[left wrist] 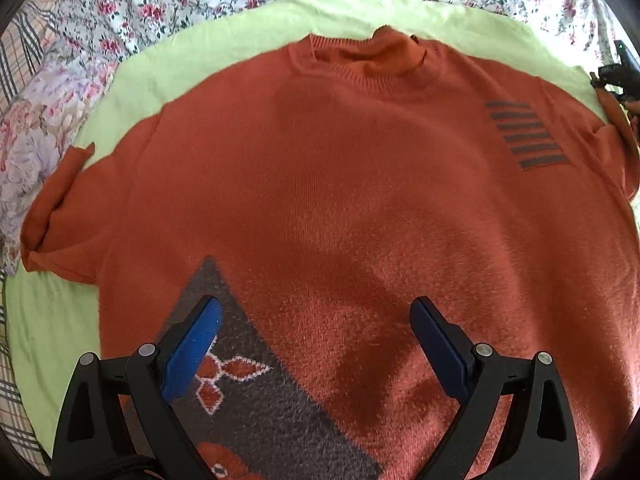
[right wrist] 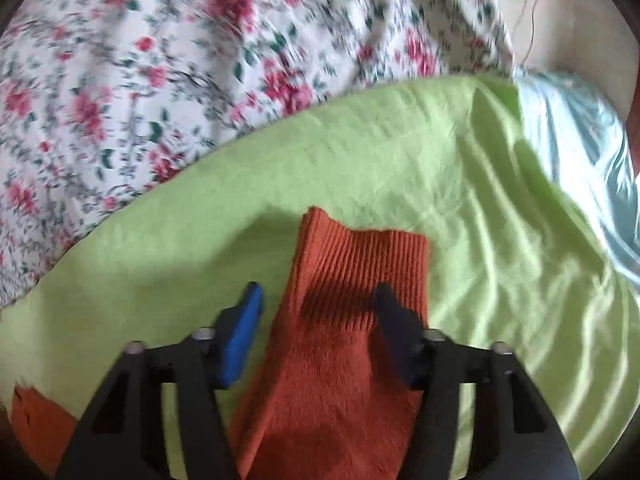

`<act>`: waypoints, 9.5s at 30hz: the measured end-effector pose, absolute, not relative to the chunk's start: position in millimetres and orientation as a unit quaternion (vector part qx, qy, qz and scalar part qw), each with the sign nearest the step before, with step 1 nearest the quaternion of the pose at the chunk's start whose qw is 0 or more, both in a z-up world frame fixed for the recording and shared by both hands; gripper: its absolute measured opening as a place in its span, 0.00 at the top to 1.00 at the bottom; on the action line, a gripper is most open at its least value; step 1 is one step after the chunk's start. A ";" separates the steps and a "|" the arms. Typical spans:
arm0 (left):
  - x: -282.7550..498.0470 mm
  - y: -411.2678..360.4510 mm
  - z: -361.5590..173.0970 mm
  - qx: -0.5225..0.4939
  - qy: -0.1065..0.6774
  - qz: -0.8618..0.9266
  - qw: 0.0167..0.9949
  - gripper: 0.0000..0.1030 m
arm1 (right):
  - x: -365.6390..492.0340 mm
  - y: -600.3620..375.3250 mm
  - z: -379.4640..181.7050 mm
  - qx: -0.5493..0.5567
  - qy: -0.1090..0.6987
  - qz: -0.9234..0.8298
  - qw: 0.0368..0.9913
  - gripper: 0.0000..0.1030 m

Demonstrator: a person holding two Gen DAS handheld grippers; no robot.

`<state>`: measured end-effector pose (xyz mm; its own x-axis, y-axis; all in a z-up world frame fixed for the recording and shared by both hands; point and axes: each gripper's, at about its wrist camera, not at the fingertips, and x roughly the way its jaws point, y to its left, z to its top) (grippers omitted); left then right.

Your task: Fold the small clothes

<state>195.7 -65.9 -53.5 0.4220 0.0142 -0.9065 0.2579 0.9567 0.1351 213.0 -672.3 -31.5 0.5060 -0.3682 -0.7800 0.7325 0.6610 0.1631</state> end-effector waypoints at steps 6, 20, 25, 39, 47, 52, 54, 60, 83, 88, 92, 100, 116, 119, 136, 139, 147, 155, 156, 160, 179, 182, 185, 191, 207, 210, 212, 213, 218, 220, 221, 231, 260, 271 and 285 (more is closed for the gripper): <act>193.9 -62.1 -48.4 0.109 0.528 -0.082 0.838 0.07 | 211.9 -632.8 -18.3 0.231 0.357 -0.284 0.859 0.93; 164.6 -5.6 -22.9 0.040 0.508 -0.071 0.858 0.07 | 239.8 -328.2 14.8 0.275 0.383 0.055 0.880 0.94; 164.3 28.5 -24.0 -0.011 0.511 -0.062 0.857 0.07 | 263.6 -223.1 -7.6 0.281 0.416 0.144 0.853 0.94; 206.0 49.4 -28.4 -0.098 0.502 -0.114 0.852 0.07 | 280.2 -139.0 -56.6 0.291 0.476 0.211 0.802 0.70; 316.2 42.3 -47.5 -0.161 0.522 -0.189 0.816 0.04 | 194.5 -207.7 -18.6 0.301 0.429 0.129 0.842 0.50; 352.7 24.0 -47.0 -0.135 0.516 -0.220 0.816 0.28 | 137.5 -243.9 -9.4 0.320 0.412 0.071 0.850 0.49; 353.1 16.9 -45.5 -0.108 0.515 -0.223 0.820 0.89 | 125.4 -252.4 -7.7 0.328 0.407 0.052 0.851 0.49; 299.6 48.6 -6.1 -0.110 0.419 -0.209 0.877 0.97 | 107.7 -274.1 0.3 0.338 0.391 0.031 0.855 0.49; 328.3 11.0 -16.9 -0.015 0.456 -0.246 0.855 0.96 | 82.4 -311.5 -9.3 0.339 0.393 -0.027 0.854 0.49; 314.2 61.3 -26.1 -0.090 0.445 -0.174 0.874 0.97 | 75.6 -323.9 -6.9 0.327 0.382 -0.055 0.862 0.49; 305.1 81.0 -31.9 -0.130 0.433 -0.153 0.879 0.97 | 82.3 -339.4 -13.6 0.314 0.401 -0.085 0.857 0.49; 299.7 95.9 -46.5 -0.167 0.445 -0.134 0.869 0.97 | 132.2 -372.1 -26.0 0.259 0.436 -0.105 0.856 0.46; 299.1 57.8 -46.1 -0.134 0.448 -0.137 0.873 0.96 | 152.8 -392.6 -55.3 0.245 0.448 -0.111 0.853 0.90; 297.2 58.8 -44.8 -0.118 0.449 -0.133 0.876 0.96 | 150.1 -396.2 -61.8 0.259 0.444 -0.116 0.850 0.89; 263.8 112.8 -13.8 -0.036 0.432 -0.046 0.900 0.57 | 116.4 -331.5 -17.2 0.253 0.417 -0.071 0.870 0.48; 273.0 140.9 2.3 -0.010 0.413 -0.001 0.911 0.43 | 107.4 -312.0 -14.9 0.262 0.420 -0.038 0.868 0.48; 341.3 223.6 18.4 0.068 0.422 0.065 0.902 0.16 | 97.5 -274.2 -34.5 0.276 0.451 0.007 0.849 0.47; 389.2 255.2 -23.0 0.084 0.480 0.062 0.871 0.67 | 110.0 -261.1 -46.4 0.273 0.470 0.014 0.839 0.47; 389.6 256.8 -25.8 0.061 0.487 0.051 0.870 0.93 | 111.7 -260.0 -46.9 0.275 0.471 0.018 0.838 0.47; 368.6 249.5 -12.9 0.017 0.453 0.036 0.890 0.93 | 114.9 -256.4 -45.8 0.279 0.467 0.026 0.839 0.47; 254.0 -70.6 29.9 -0.084 0.382 -0.252 0.885 0.94 | 71.2 -285.9 -30.6 0.306 0.426 -0.008 0.851 0.47; 252.4 -119.9 4.4 -0.060 0.403 -0.270 0.873 0.94 | 65.4 -297.5 -31.4 0.311 0.421 -0.024 0.852 0.47; 254.3 -148.2 -23.8 -0.038 0.426 -0.272 0.862 0.93 | 61.9 -306.0 -31.8 0.316 0.416 -0.034 0.852 0.47; 255.2 -145.3 -41.5 -0.042 0.458 -0.281 0.843 0.76 | 64.1 -310.5 -31.3 0.320 0.411 -0.042 0.852 0.47; 163.5 42.4 -10.8 0.008 0.413 -0.104 0.905 0.36 | 139.8 -297.4 -34.3 0.387 0.402 -0.025 0.829 0.38; 170.5 84.2 -23.9 0.006 0.426 -0.038 0.904 0.36 | 159.4 -298.1 -42.5 0.409 0.413 -0.030 0.813 0.35; 181.5 100.9 -34.5 0.005 0.443 -0.008 0.896 0.37 | 170.6 -295.9 -48.8 0.421 0.418 -0.031 0.804 0.34; 186.9 106.7 -37.9 0.005 0.447 -0.001 0.895 0.37 | 179.5 -292.8 -54.0 0.420 0.428 -0.039 0.799 0.34; 214.4 104.2 -44.1 0.000 0.448 0.005 0.894 0.37 | 196.9 -293.5 -66.0 0.420 0.425 -0.064 0.799 0.73; 226.0 100.2 -42.4 0.003 0.444 0.011 0.896 0.37 | 197.6 -297.6 -65.1 0.428 0.418 -0.060 0.799 0.89; 230.2 100.4 -42.0 0.004 0.443 0.017 0.897 0.38 | 195.1 -301.2 -60.9 0.428 0.408 -0.057 0.804 0.90; 237.2 127.3 -46.4 -0.080 0.445 0.046 0.891 0.42 | 143.6 -328.4 -37.9 0.381 0.359 -0.088 0.847 0.90; 152.6 150.5 -26.3 -0.099 0.463 -0.035 0.880 0.42 | 57.2 -323.3 -10.5 0.301 0.409 -0.099 0.856 0.73; 27.3 155.1 -47.9 -0.067 0.506 -0.149 0.847 0.31 | -53.1 -301.6 -3.0 0.304 0.431 -0.007 0.849 0.60; -20.6 139.8 -56.1 -0.038 0.508 -0.242 0.826 0.56 | -146.8 -284.4 -26.5 0.320 0.460 0.093 0.823 0.56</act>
<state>-20.6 139.8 -56.1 0.3674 -0.4385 -0.8202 0.3618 0.8798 -0.3083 -146.8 -284.4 -26.5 0.5598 0.4471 -0.6976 0.1421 0.7776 0.6125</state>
